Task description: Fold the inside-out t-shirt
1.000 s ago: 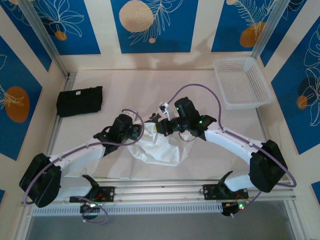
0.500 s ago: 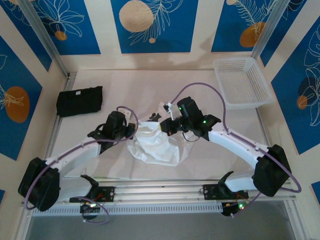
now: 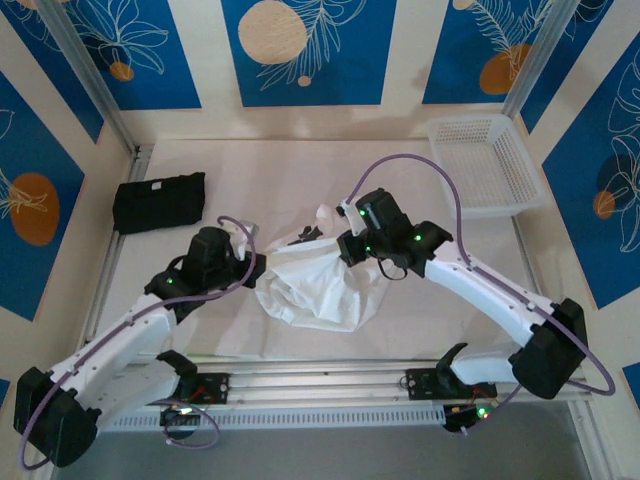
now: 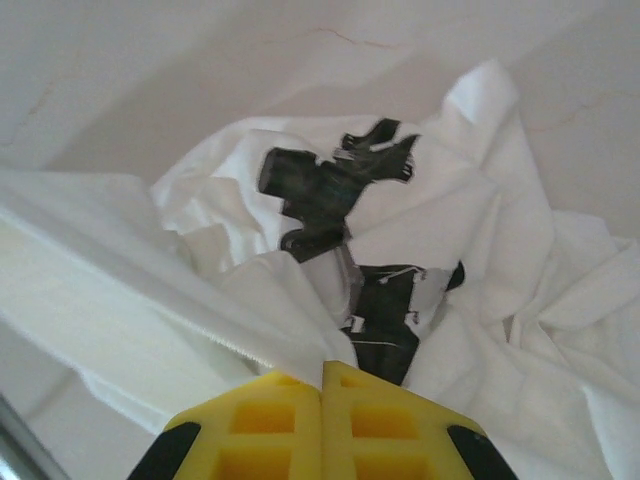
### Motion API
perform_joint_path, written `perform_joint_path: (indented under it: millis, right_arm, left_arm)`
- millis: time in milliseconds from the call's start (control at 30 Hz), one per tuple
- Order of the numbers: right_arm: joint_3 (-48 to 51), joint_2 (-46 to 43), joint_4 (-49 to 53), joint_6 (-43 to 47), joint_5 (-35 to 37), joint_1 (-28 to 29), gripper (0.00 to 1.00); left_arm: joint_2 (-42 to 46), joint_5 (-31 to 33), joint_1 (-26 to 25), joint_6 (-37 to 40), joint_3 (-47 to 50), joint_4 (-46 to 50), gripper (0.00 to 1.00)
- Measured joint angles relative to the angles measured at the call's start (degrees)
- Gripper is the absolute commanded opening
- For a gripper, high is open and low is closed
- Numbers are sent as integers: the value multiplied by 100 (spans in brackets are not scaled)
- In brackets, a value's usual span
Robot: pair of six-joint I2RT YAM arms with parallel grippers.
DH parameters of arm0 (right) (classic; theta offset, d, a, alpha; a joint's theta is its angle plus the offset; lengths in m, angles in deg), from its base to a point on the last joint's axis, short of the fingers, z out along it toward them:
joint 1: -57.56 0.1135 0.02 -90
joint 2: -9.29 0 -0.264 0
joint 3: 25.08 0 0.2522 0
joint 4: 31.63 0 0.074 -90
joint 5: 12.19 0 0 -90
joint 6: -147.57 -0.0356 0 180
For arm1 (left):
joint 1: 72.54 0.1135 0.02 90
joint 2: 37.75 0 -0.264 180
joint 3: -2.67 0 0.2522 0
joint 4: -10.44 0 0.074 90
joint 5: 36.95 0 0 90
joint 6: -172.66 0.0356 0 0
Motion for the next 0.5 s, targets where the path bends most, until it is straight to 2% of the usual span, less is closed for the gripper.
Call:
perform_joint_path:
  millis: [100,233,500]
  right_arm:
    - [149,-348,-107,98,-262,9,0]
    - [269,-494,-186,107,-546,2,0]
    - [267,-254,131,-151,-286,-426,0]
  left_arm:
    - [-345,26,-15,13,-101,120,7]
    - [-717,-26,-33,11,-131,111,8]
    - [-522,-752,-262,87,94,-387,10]
